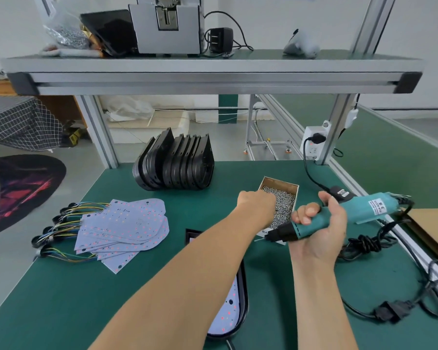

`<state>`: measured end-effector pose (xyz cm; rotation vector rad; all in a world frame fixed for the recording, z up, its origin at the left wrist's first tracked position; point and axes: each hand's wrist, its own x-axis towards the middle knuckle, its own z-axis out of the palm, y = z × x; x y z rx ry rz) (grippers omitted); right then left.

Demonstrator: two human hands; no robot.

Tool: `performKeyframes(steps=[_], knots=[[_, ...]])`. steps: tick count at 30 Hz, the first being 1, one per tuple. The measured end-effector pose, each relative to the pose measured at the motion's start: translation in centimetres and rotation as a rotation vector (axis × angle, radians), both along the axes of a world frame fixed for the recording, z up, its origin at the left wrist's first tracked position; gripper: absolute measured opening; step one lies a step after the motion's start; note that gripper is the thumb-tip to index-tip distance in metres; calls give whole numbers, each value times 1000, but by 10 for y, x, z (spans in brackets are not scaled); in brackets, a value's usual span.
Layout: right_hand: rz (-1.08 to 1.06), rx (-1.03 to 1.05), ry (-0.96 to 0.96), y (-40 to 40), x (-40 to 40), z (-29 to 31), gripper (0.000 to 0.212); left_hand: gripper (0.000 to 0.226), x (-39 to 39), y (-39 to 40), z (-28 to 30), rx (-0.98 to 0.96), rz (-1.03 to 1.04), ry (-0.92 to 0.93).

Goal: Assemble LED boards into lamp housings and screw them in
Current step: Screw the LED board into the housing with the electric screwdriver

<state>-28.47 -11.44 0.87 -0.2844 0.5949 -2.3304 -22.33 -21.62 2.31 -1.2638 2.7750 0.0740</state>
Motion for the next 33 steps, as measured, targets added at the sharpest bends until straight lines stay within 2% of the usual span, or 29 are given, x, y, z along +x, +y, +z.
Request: performKeyframes(steps=[7,10,12,14,17,19,24,28,33], knots=[[-7,9,20,0,5,0,14,14,11,-1,-6,-58,-74,-18],[-15,2,27,-1,6,0,14,15,13,-3,-6,-26,-103,41],[-14,-1,29,-1,5,-1,15,14,17,-5,-5,22,-97,177],[-15,-5,28,-1,4,-1,16,8,23,-9,-6,161,-31,431],[-25,-14,26,-1,4,-1,15,7,34,-10,-9,438,152,836],[-24,-15,29,-2,5,-1,15,16,39,-7,-11,560,290,989],[-6,-15,37,-2,8,-1,14,18,50,-5,-12,799,410,1207],[-5,-13,32,-2,10,0,14,19,65,3,-6,865,371,1296],[5,-42,10,0,15,4,14,6,91,25,-6,888,316,1309]])
